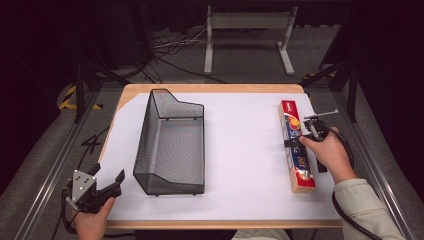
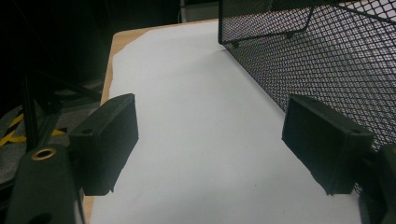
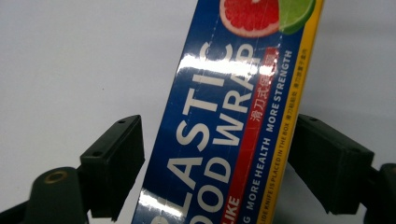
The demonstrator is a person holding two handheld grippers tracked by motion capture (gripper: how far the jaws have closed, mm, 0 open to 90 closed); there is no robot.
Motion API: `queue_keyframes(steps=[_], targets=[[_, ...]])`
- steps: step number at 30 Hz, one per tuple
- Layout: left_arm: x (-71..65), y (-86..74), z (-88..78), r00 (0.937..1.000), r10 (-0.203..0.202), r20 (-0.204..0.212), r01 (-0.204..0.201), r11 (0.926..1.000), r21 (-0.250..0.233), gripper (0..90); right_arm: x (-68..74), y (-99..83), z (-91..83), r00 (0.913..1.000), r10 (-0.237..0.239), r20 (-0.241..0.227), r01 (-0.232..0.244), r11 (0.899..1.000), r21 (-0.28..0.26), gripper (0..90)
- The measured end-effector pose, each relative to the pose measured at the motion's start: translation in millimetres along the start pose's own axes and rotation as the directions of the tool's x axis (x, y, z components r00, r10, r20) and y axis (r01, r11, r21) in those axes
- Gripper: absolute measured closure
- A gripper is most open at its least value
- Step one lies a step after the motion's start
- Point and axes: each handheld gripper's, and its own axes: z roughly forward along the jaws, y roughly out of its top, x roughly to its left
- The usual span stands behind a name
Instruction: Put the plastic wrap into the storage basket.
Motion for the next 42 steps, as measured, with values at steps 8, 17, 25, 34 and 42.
queue_keyframes(steps=[8, 17, 25, 34, 42], targets=[[-0.5, 0.0, 0.2, 1.0000, 0.002, -0.004, -0.002, 1.0000, 0.006, 19.1, 4.3, -1.8, 7.5, 0.9981, 0.033, 0.051, -0.036, 0.998, 0.046, 23.5], [-1.0, 0.0, 0.3, 1.0000, 0.005, -0.008, -0.005, 1.0000, 0.000, 19.1, 12.1, -3.0, 5.9, 0.9865, 0.120, 0.111, -0.126, 0.991, 0.050, 30.0], [-0.8, 0.0, 0.2, 0.9999, 0.004, -0.011, -0.004, 1.0000, 0.000, 19.2, 20.7, -1.4, -2.4, 0.9741, 0.136, 0.181, -0.146, 0.988, 0.047, 39.4], [-0.4, 0.1, 0.1, 0.9999, 0.006, -0.013, -0.006, 1.0000, 0.004, 19.2, 22.1, 0.9, -9.1, 0.9854, 0.108, 0.131, -0.117, 0.992, 0.057, 40.7], [-0.8, 0.1, -0.4, 1.0000, 0.001, -0.008, -0.001, 1.0000, -0.003, 19.0, 32.8, 1.8, -19.9, 0.9910, 0.057, 0.121, -0.060, 0.998, 0.023, 40.8]])
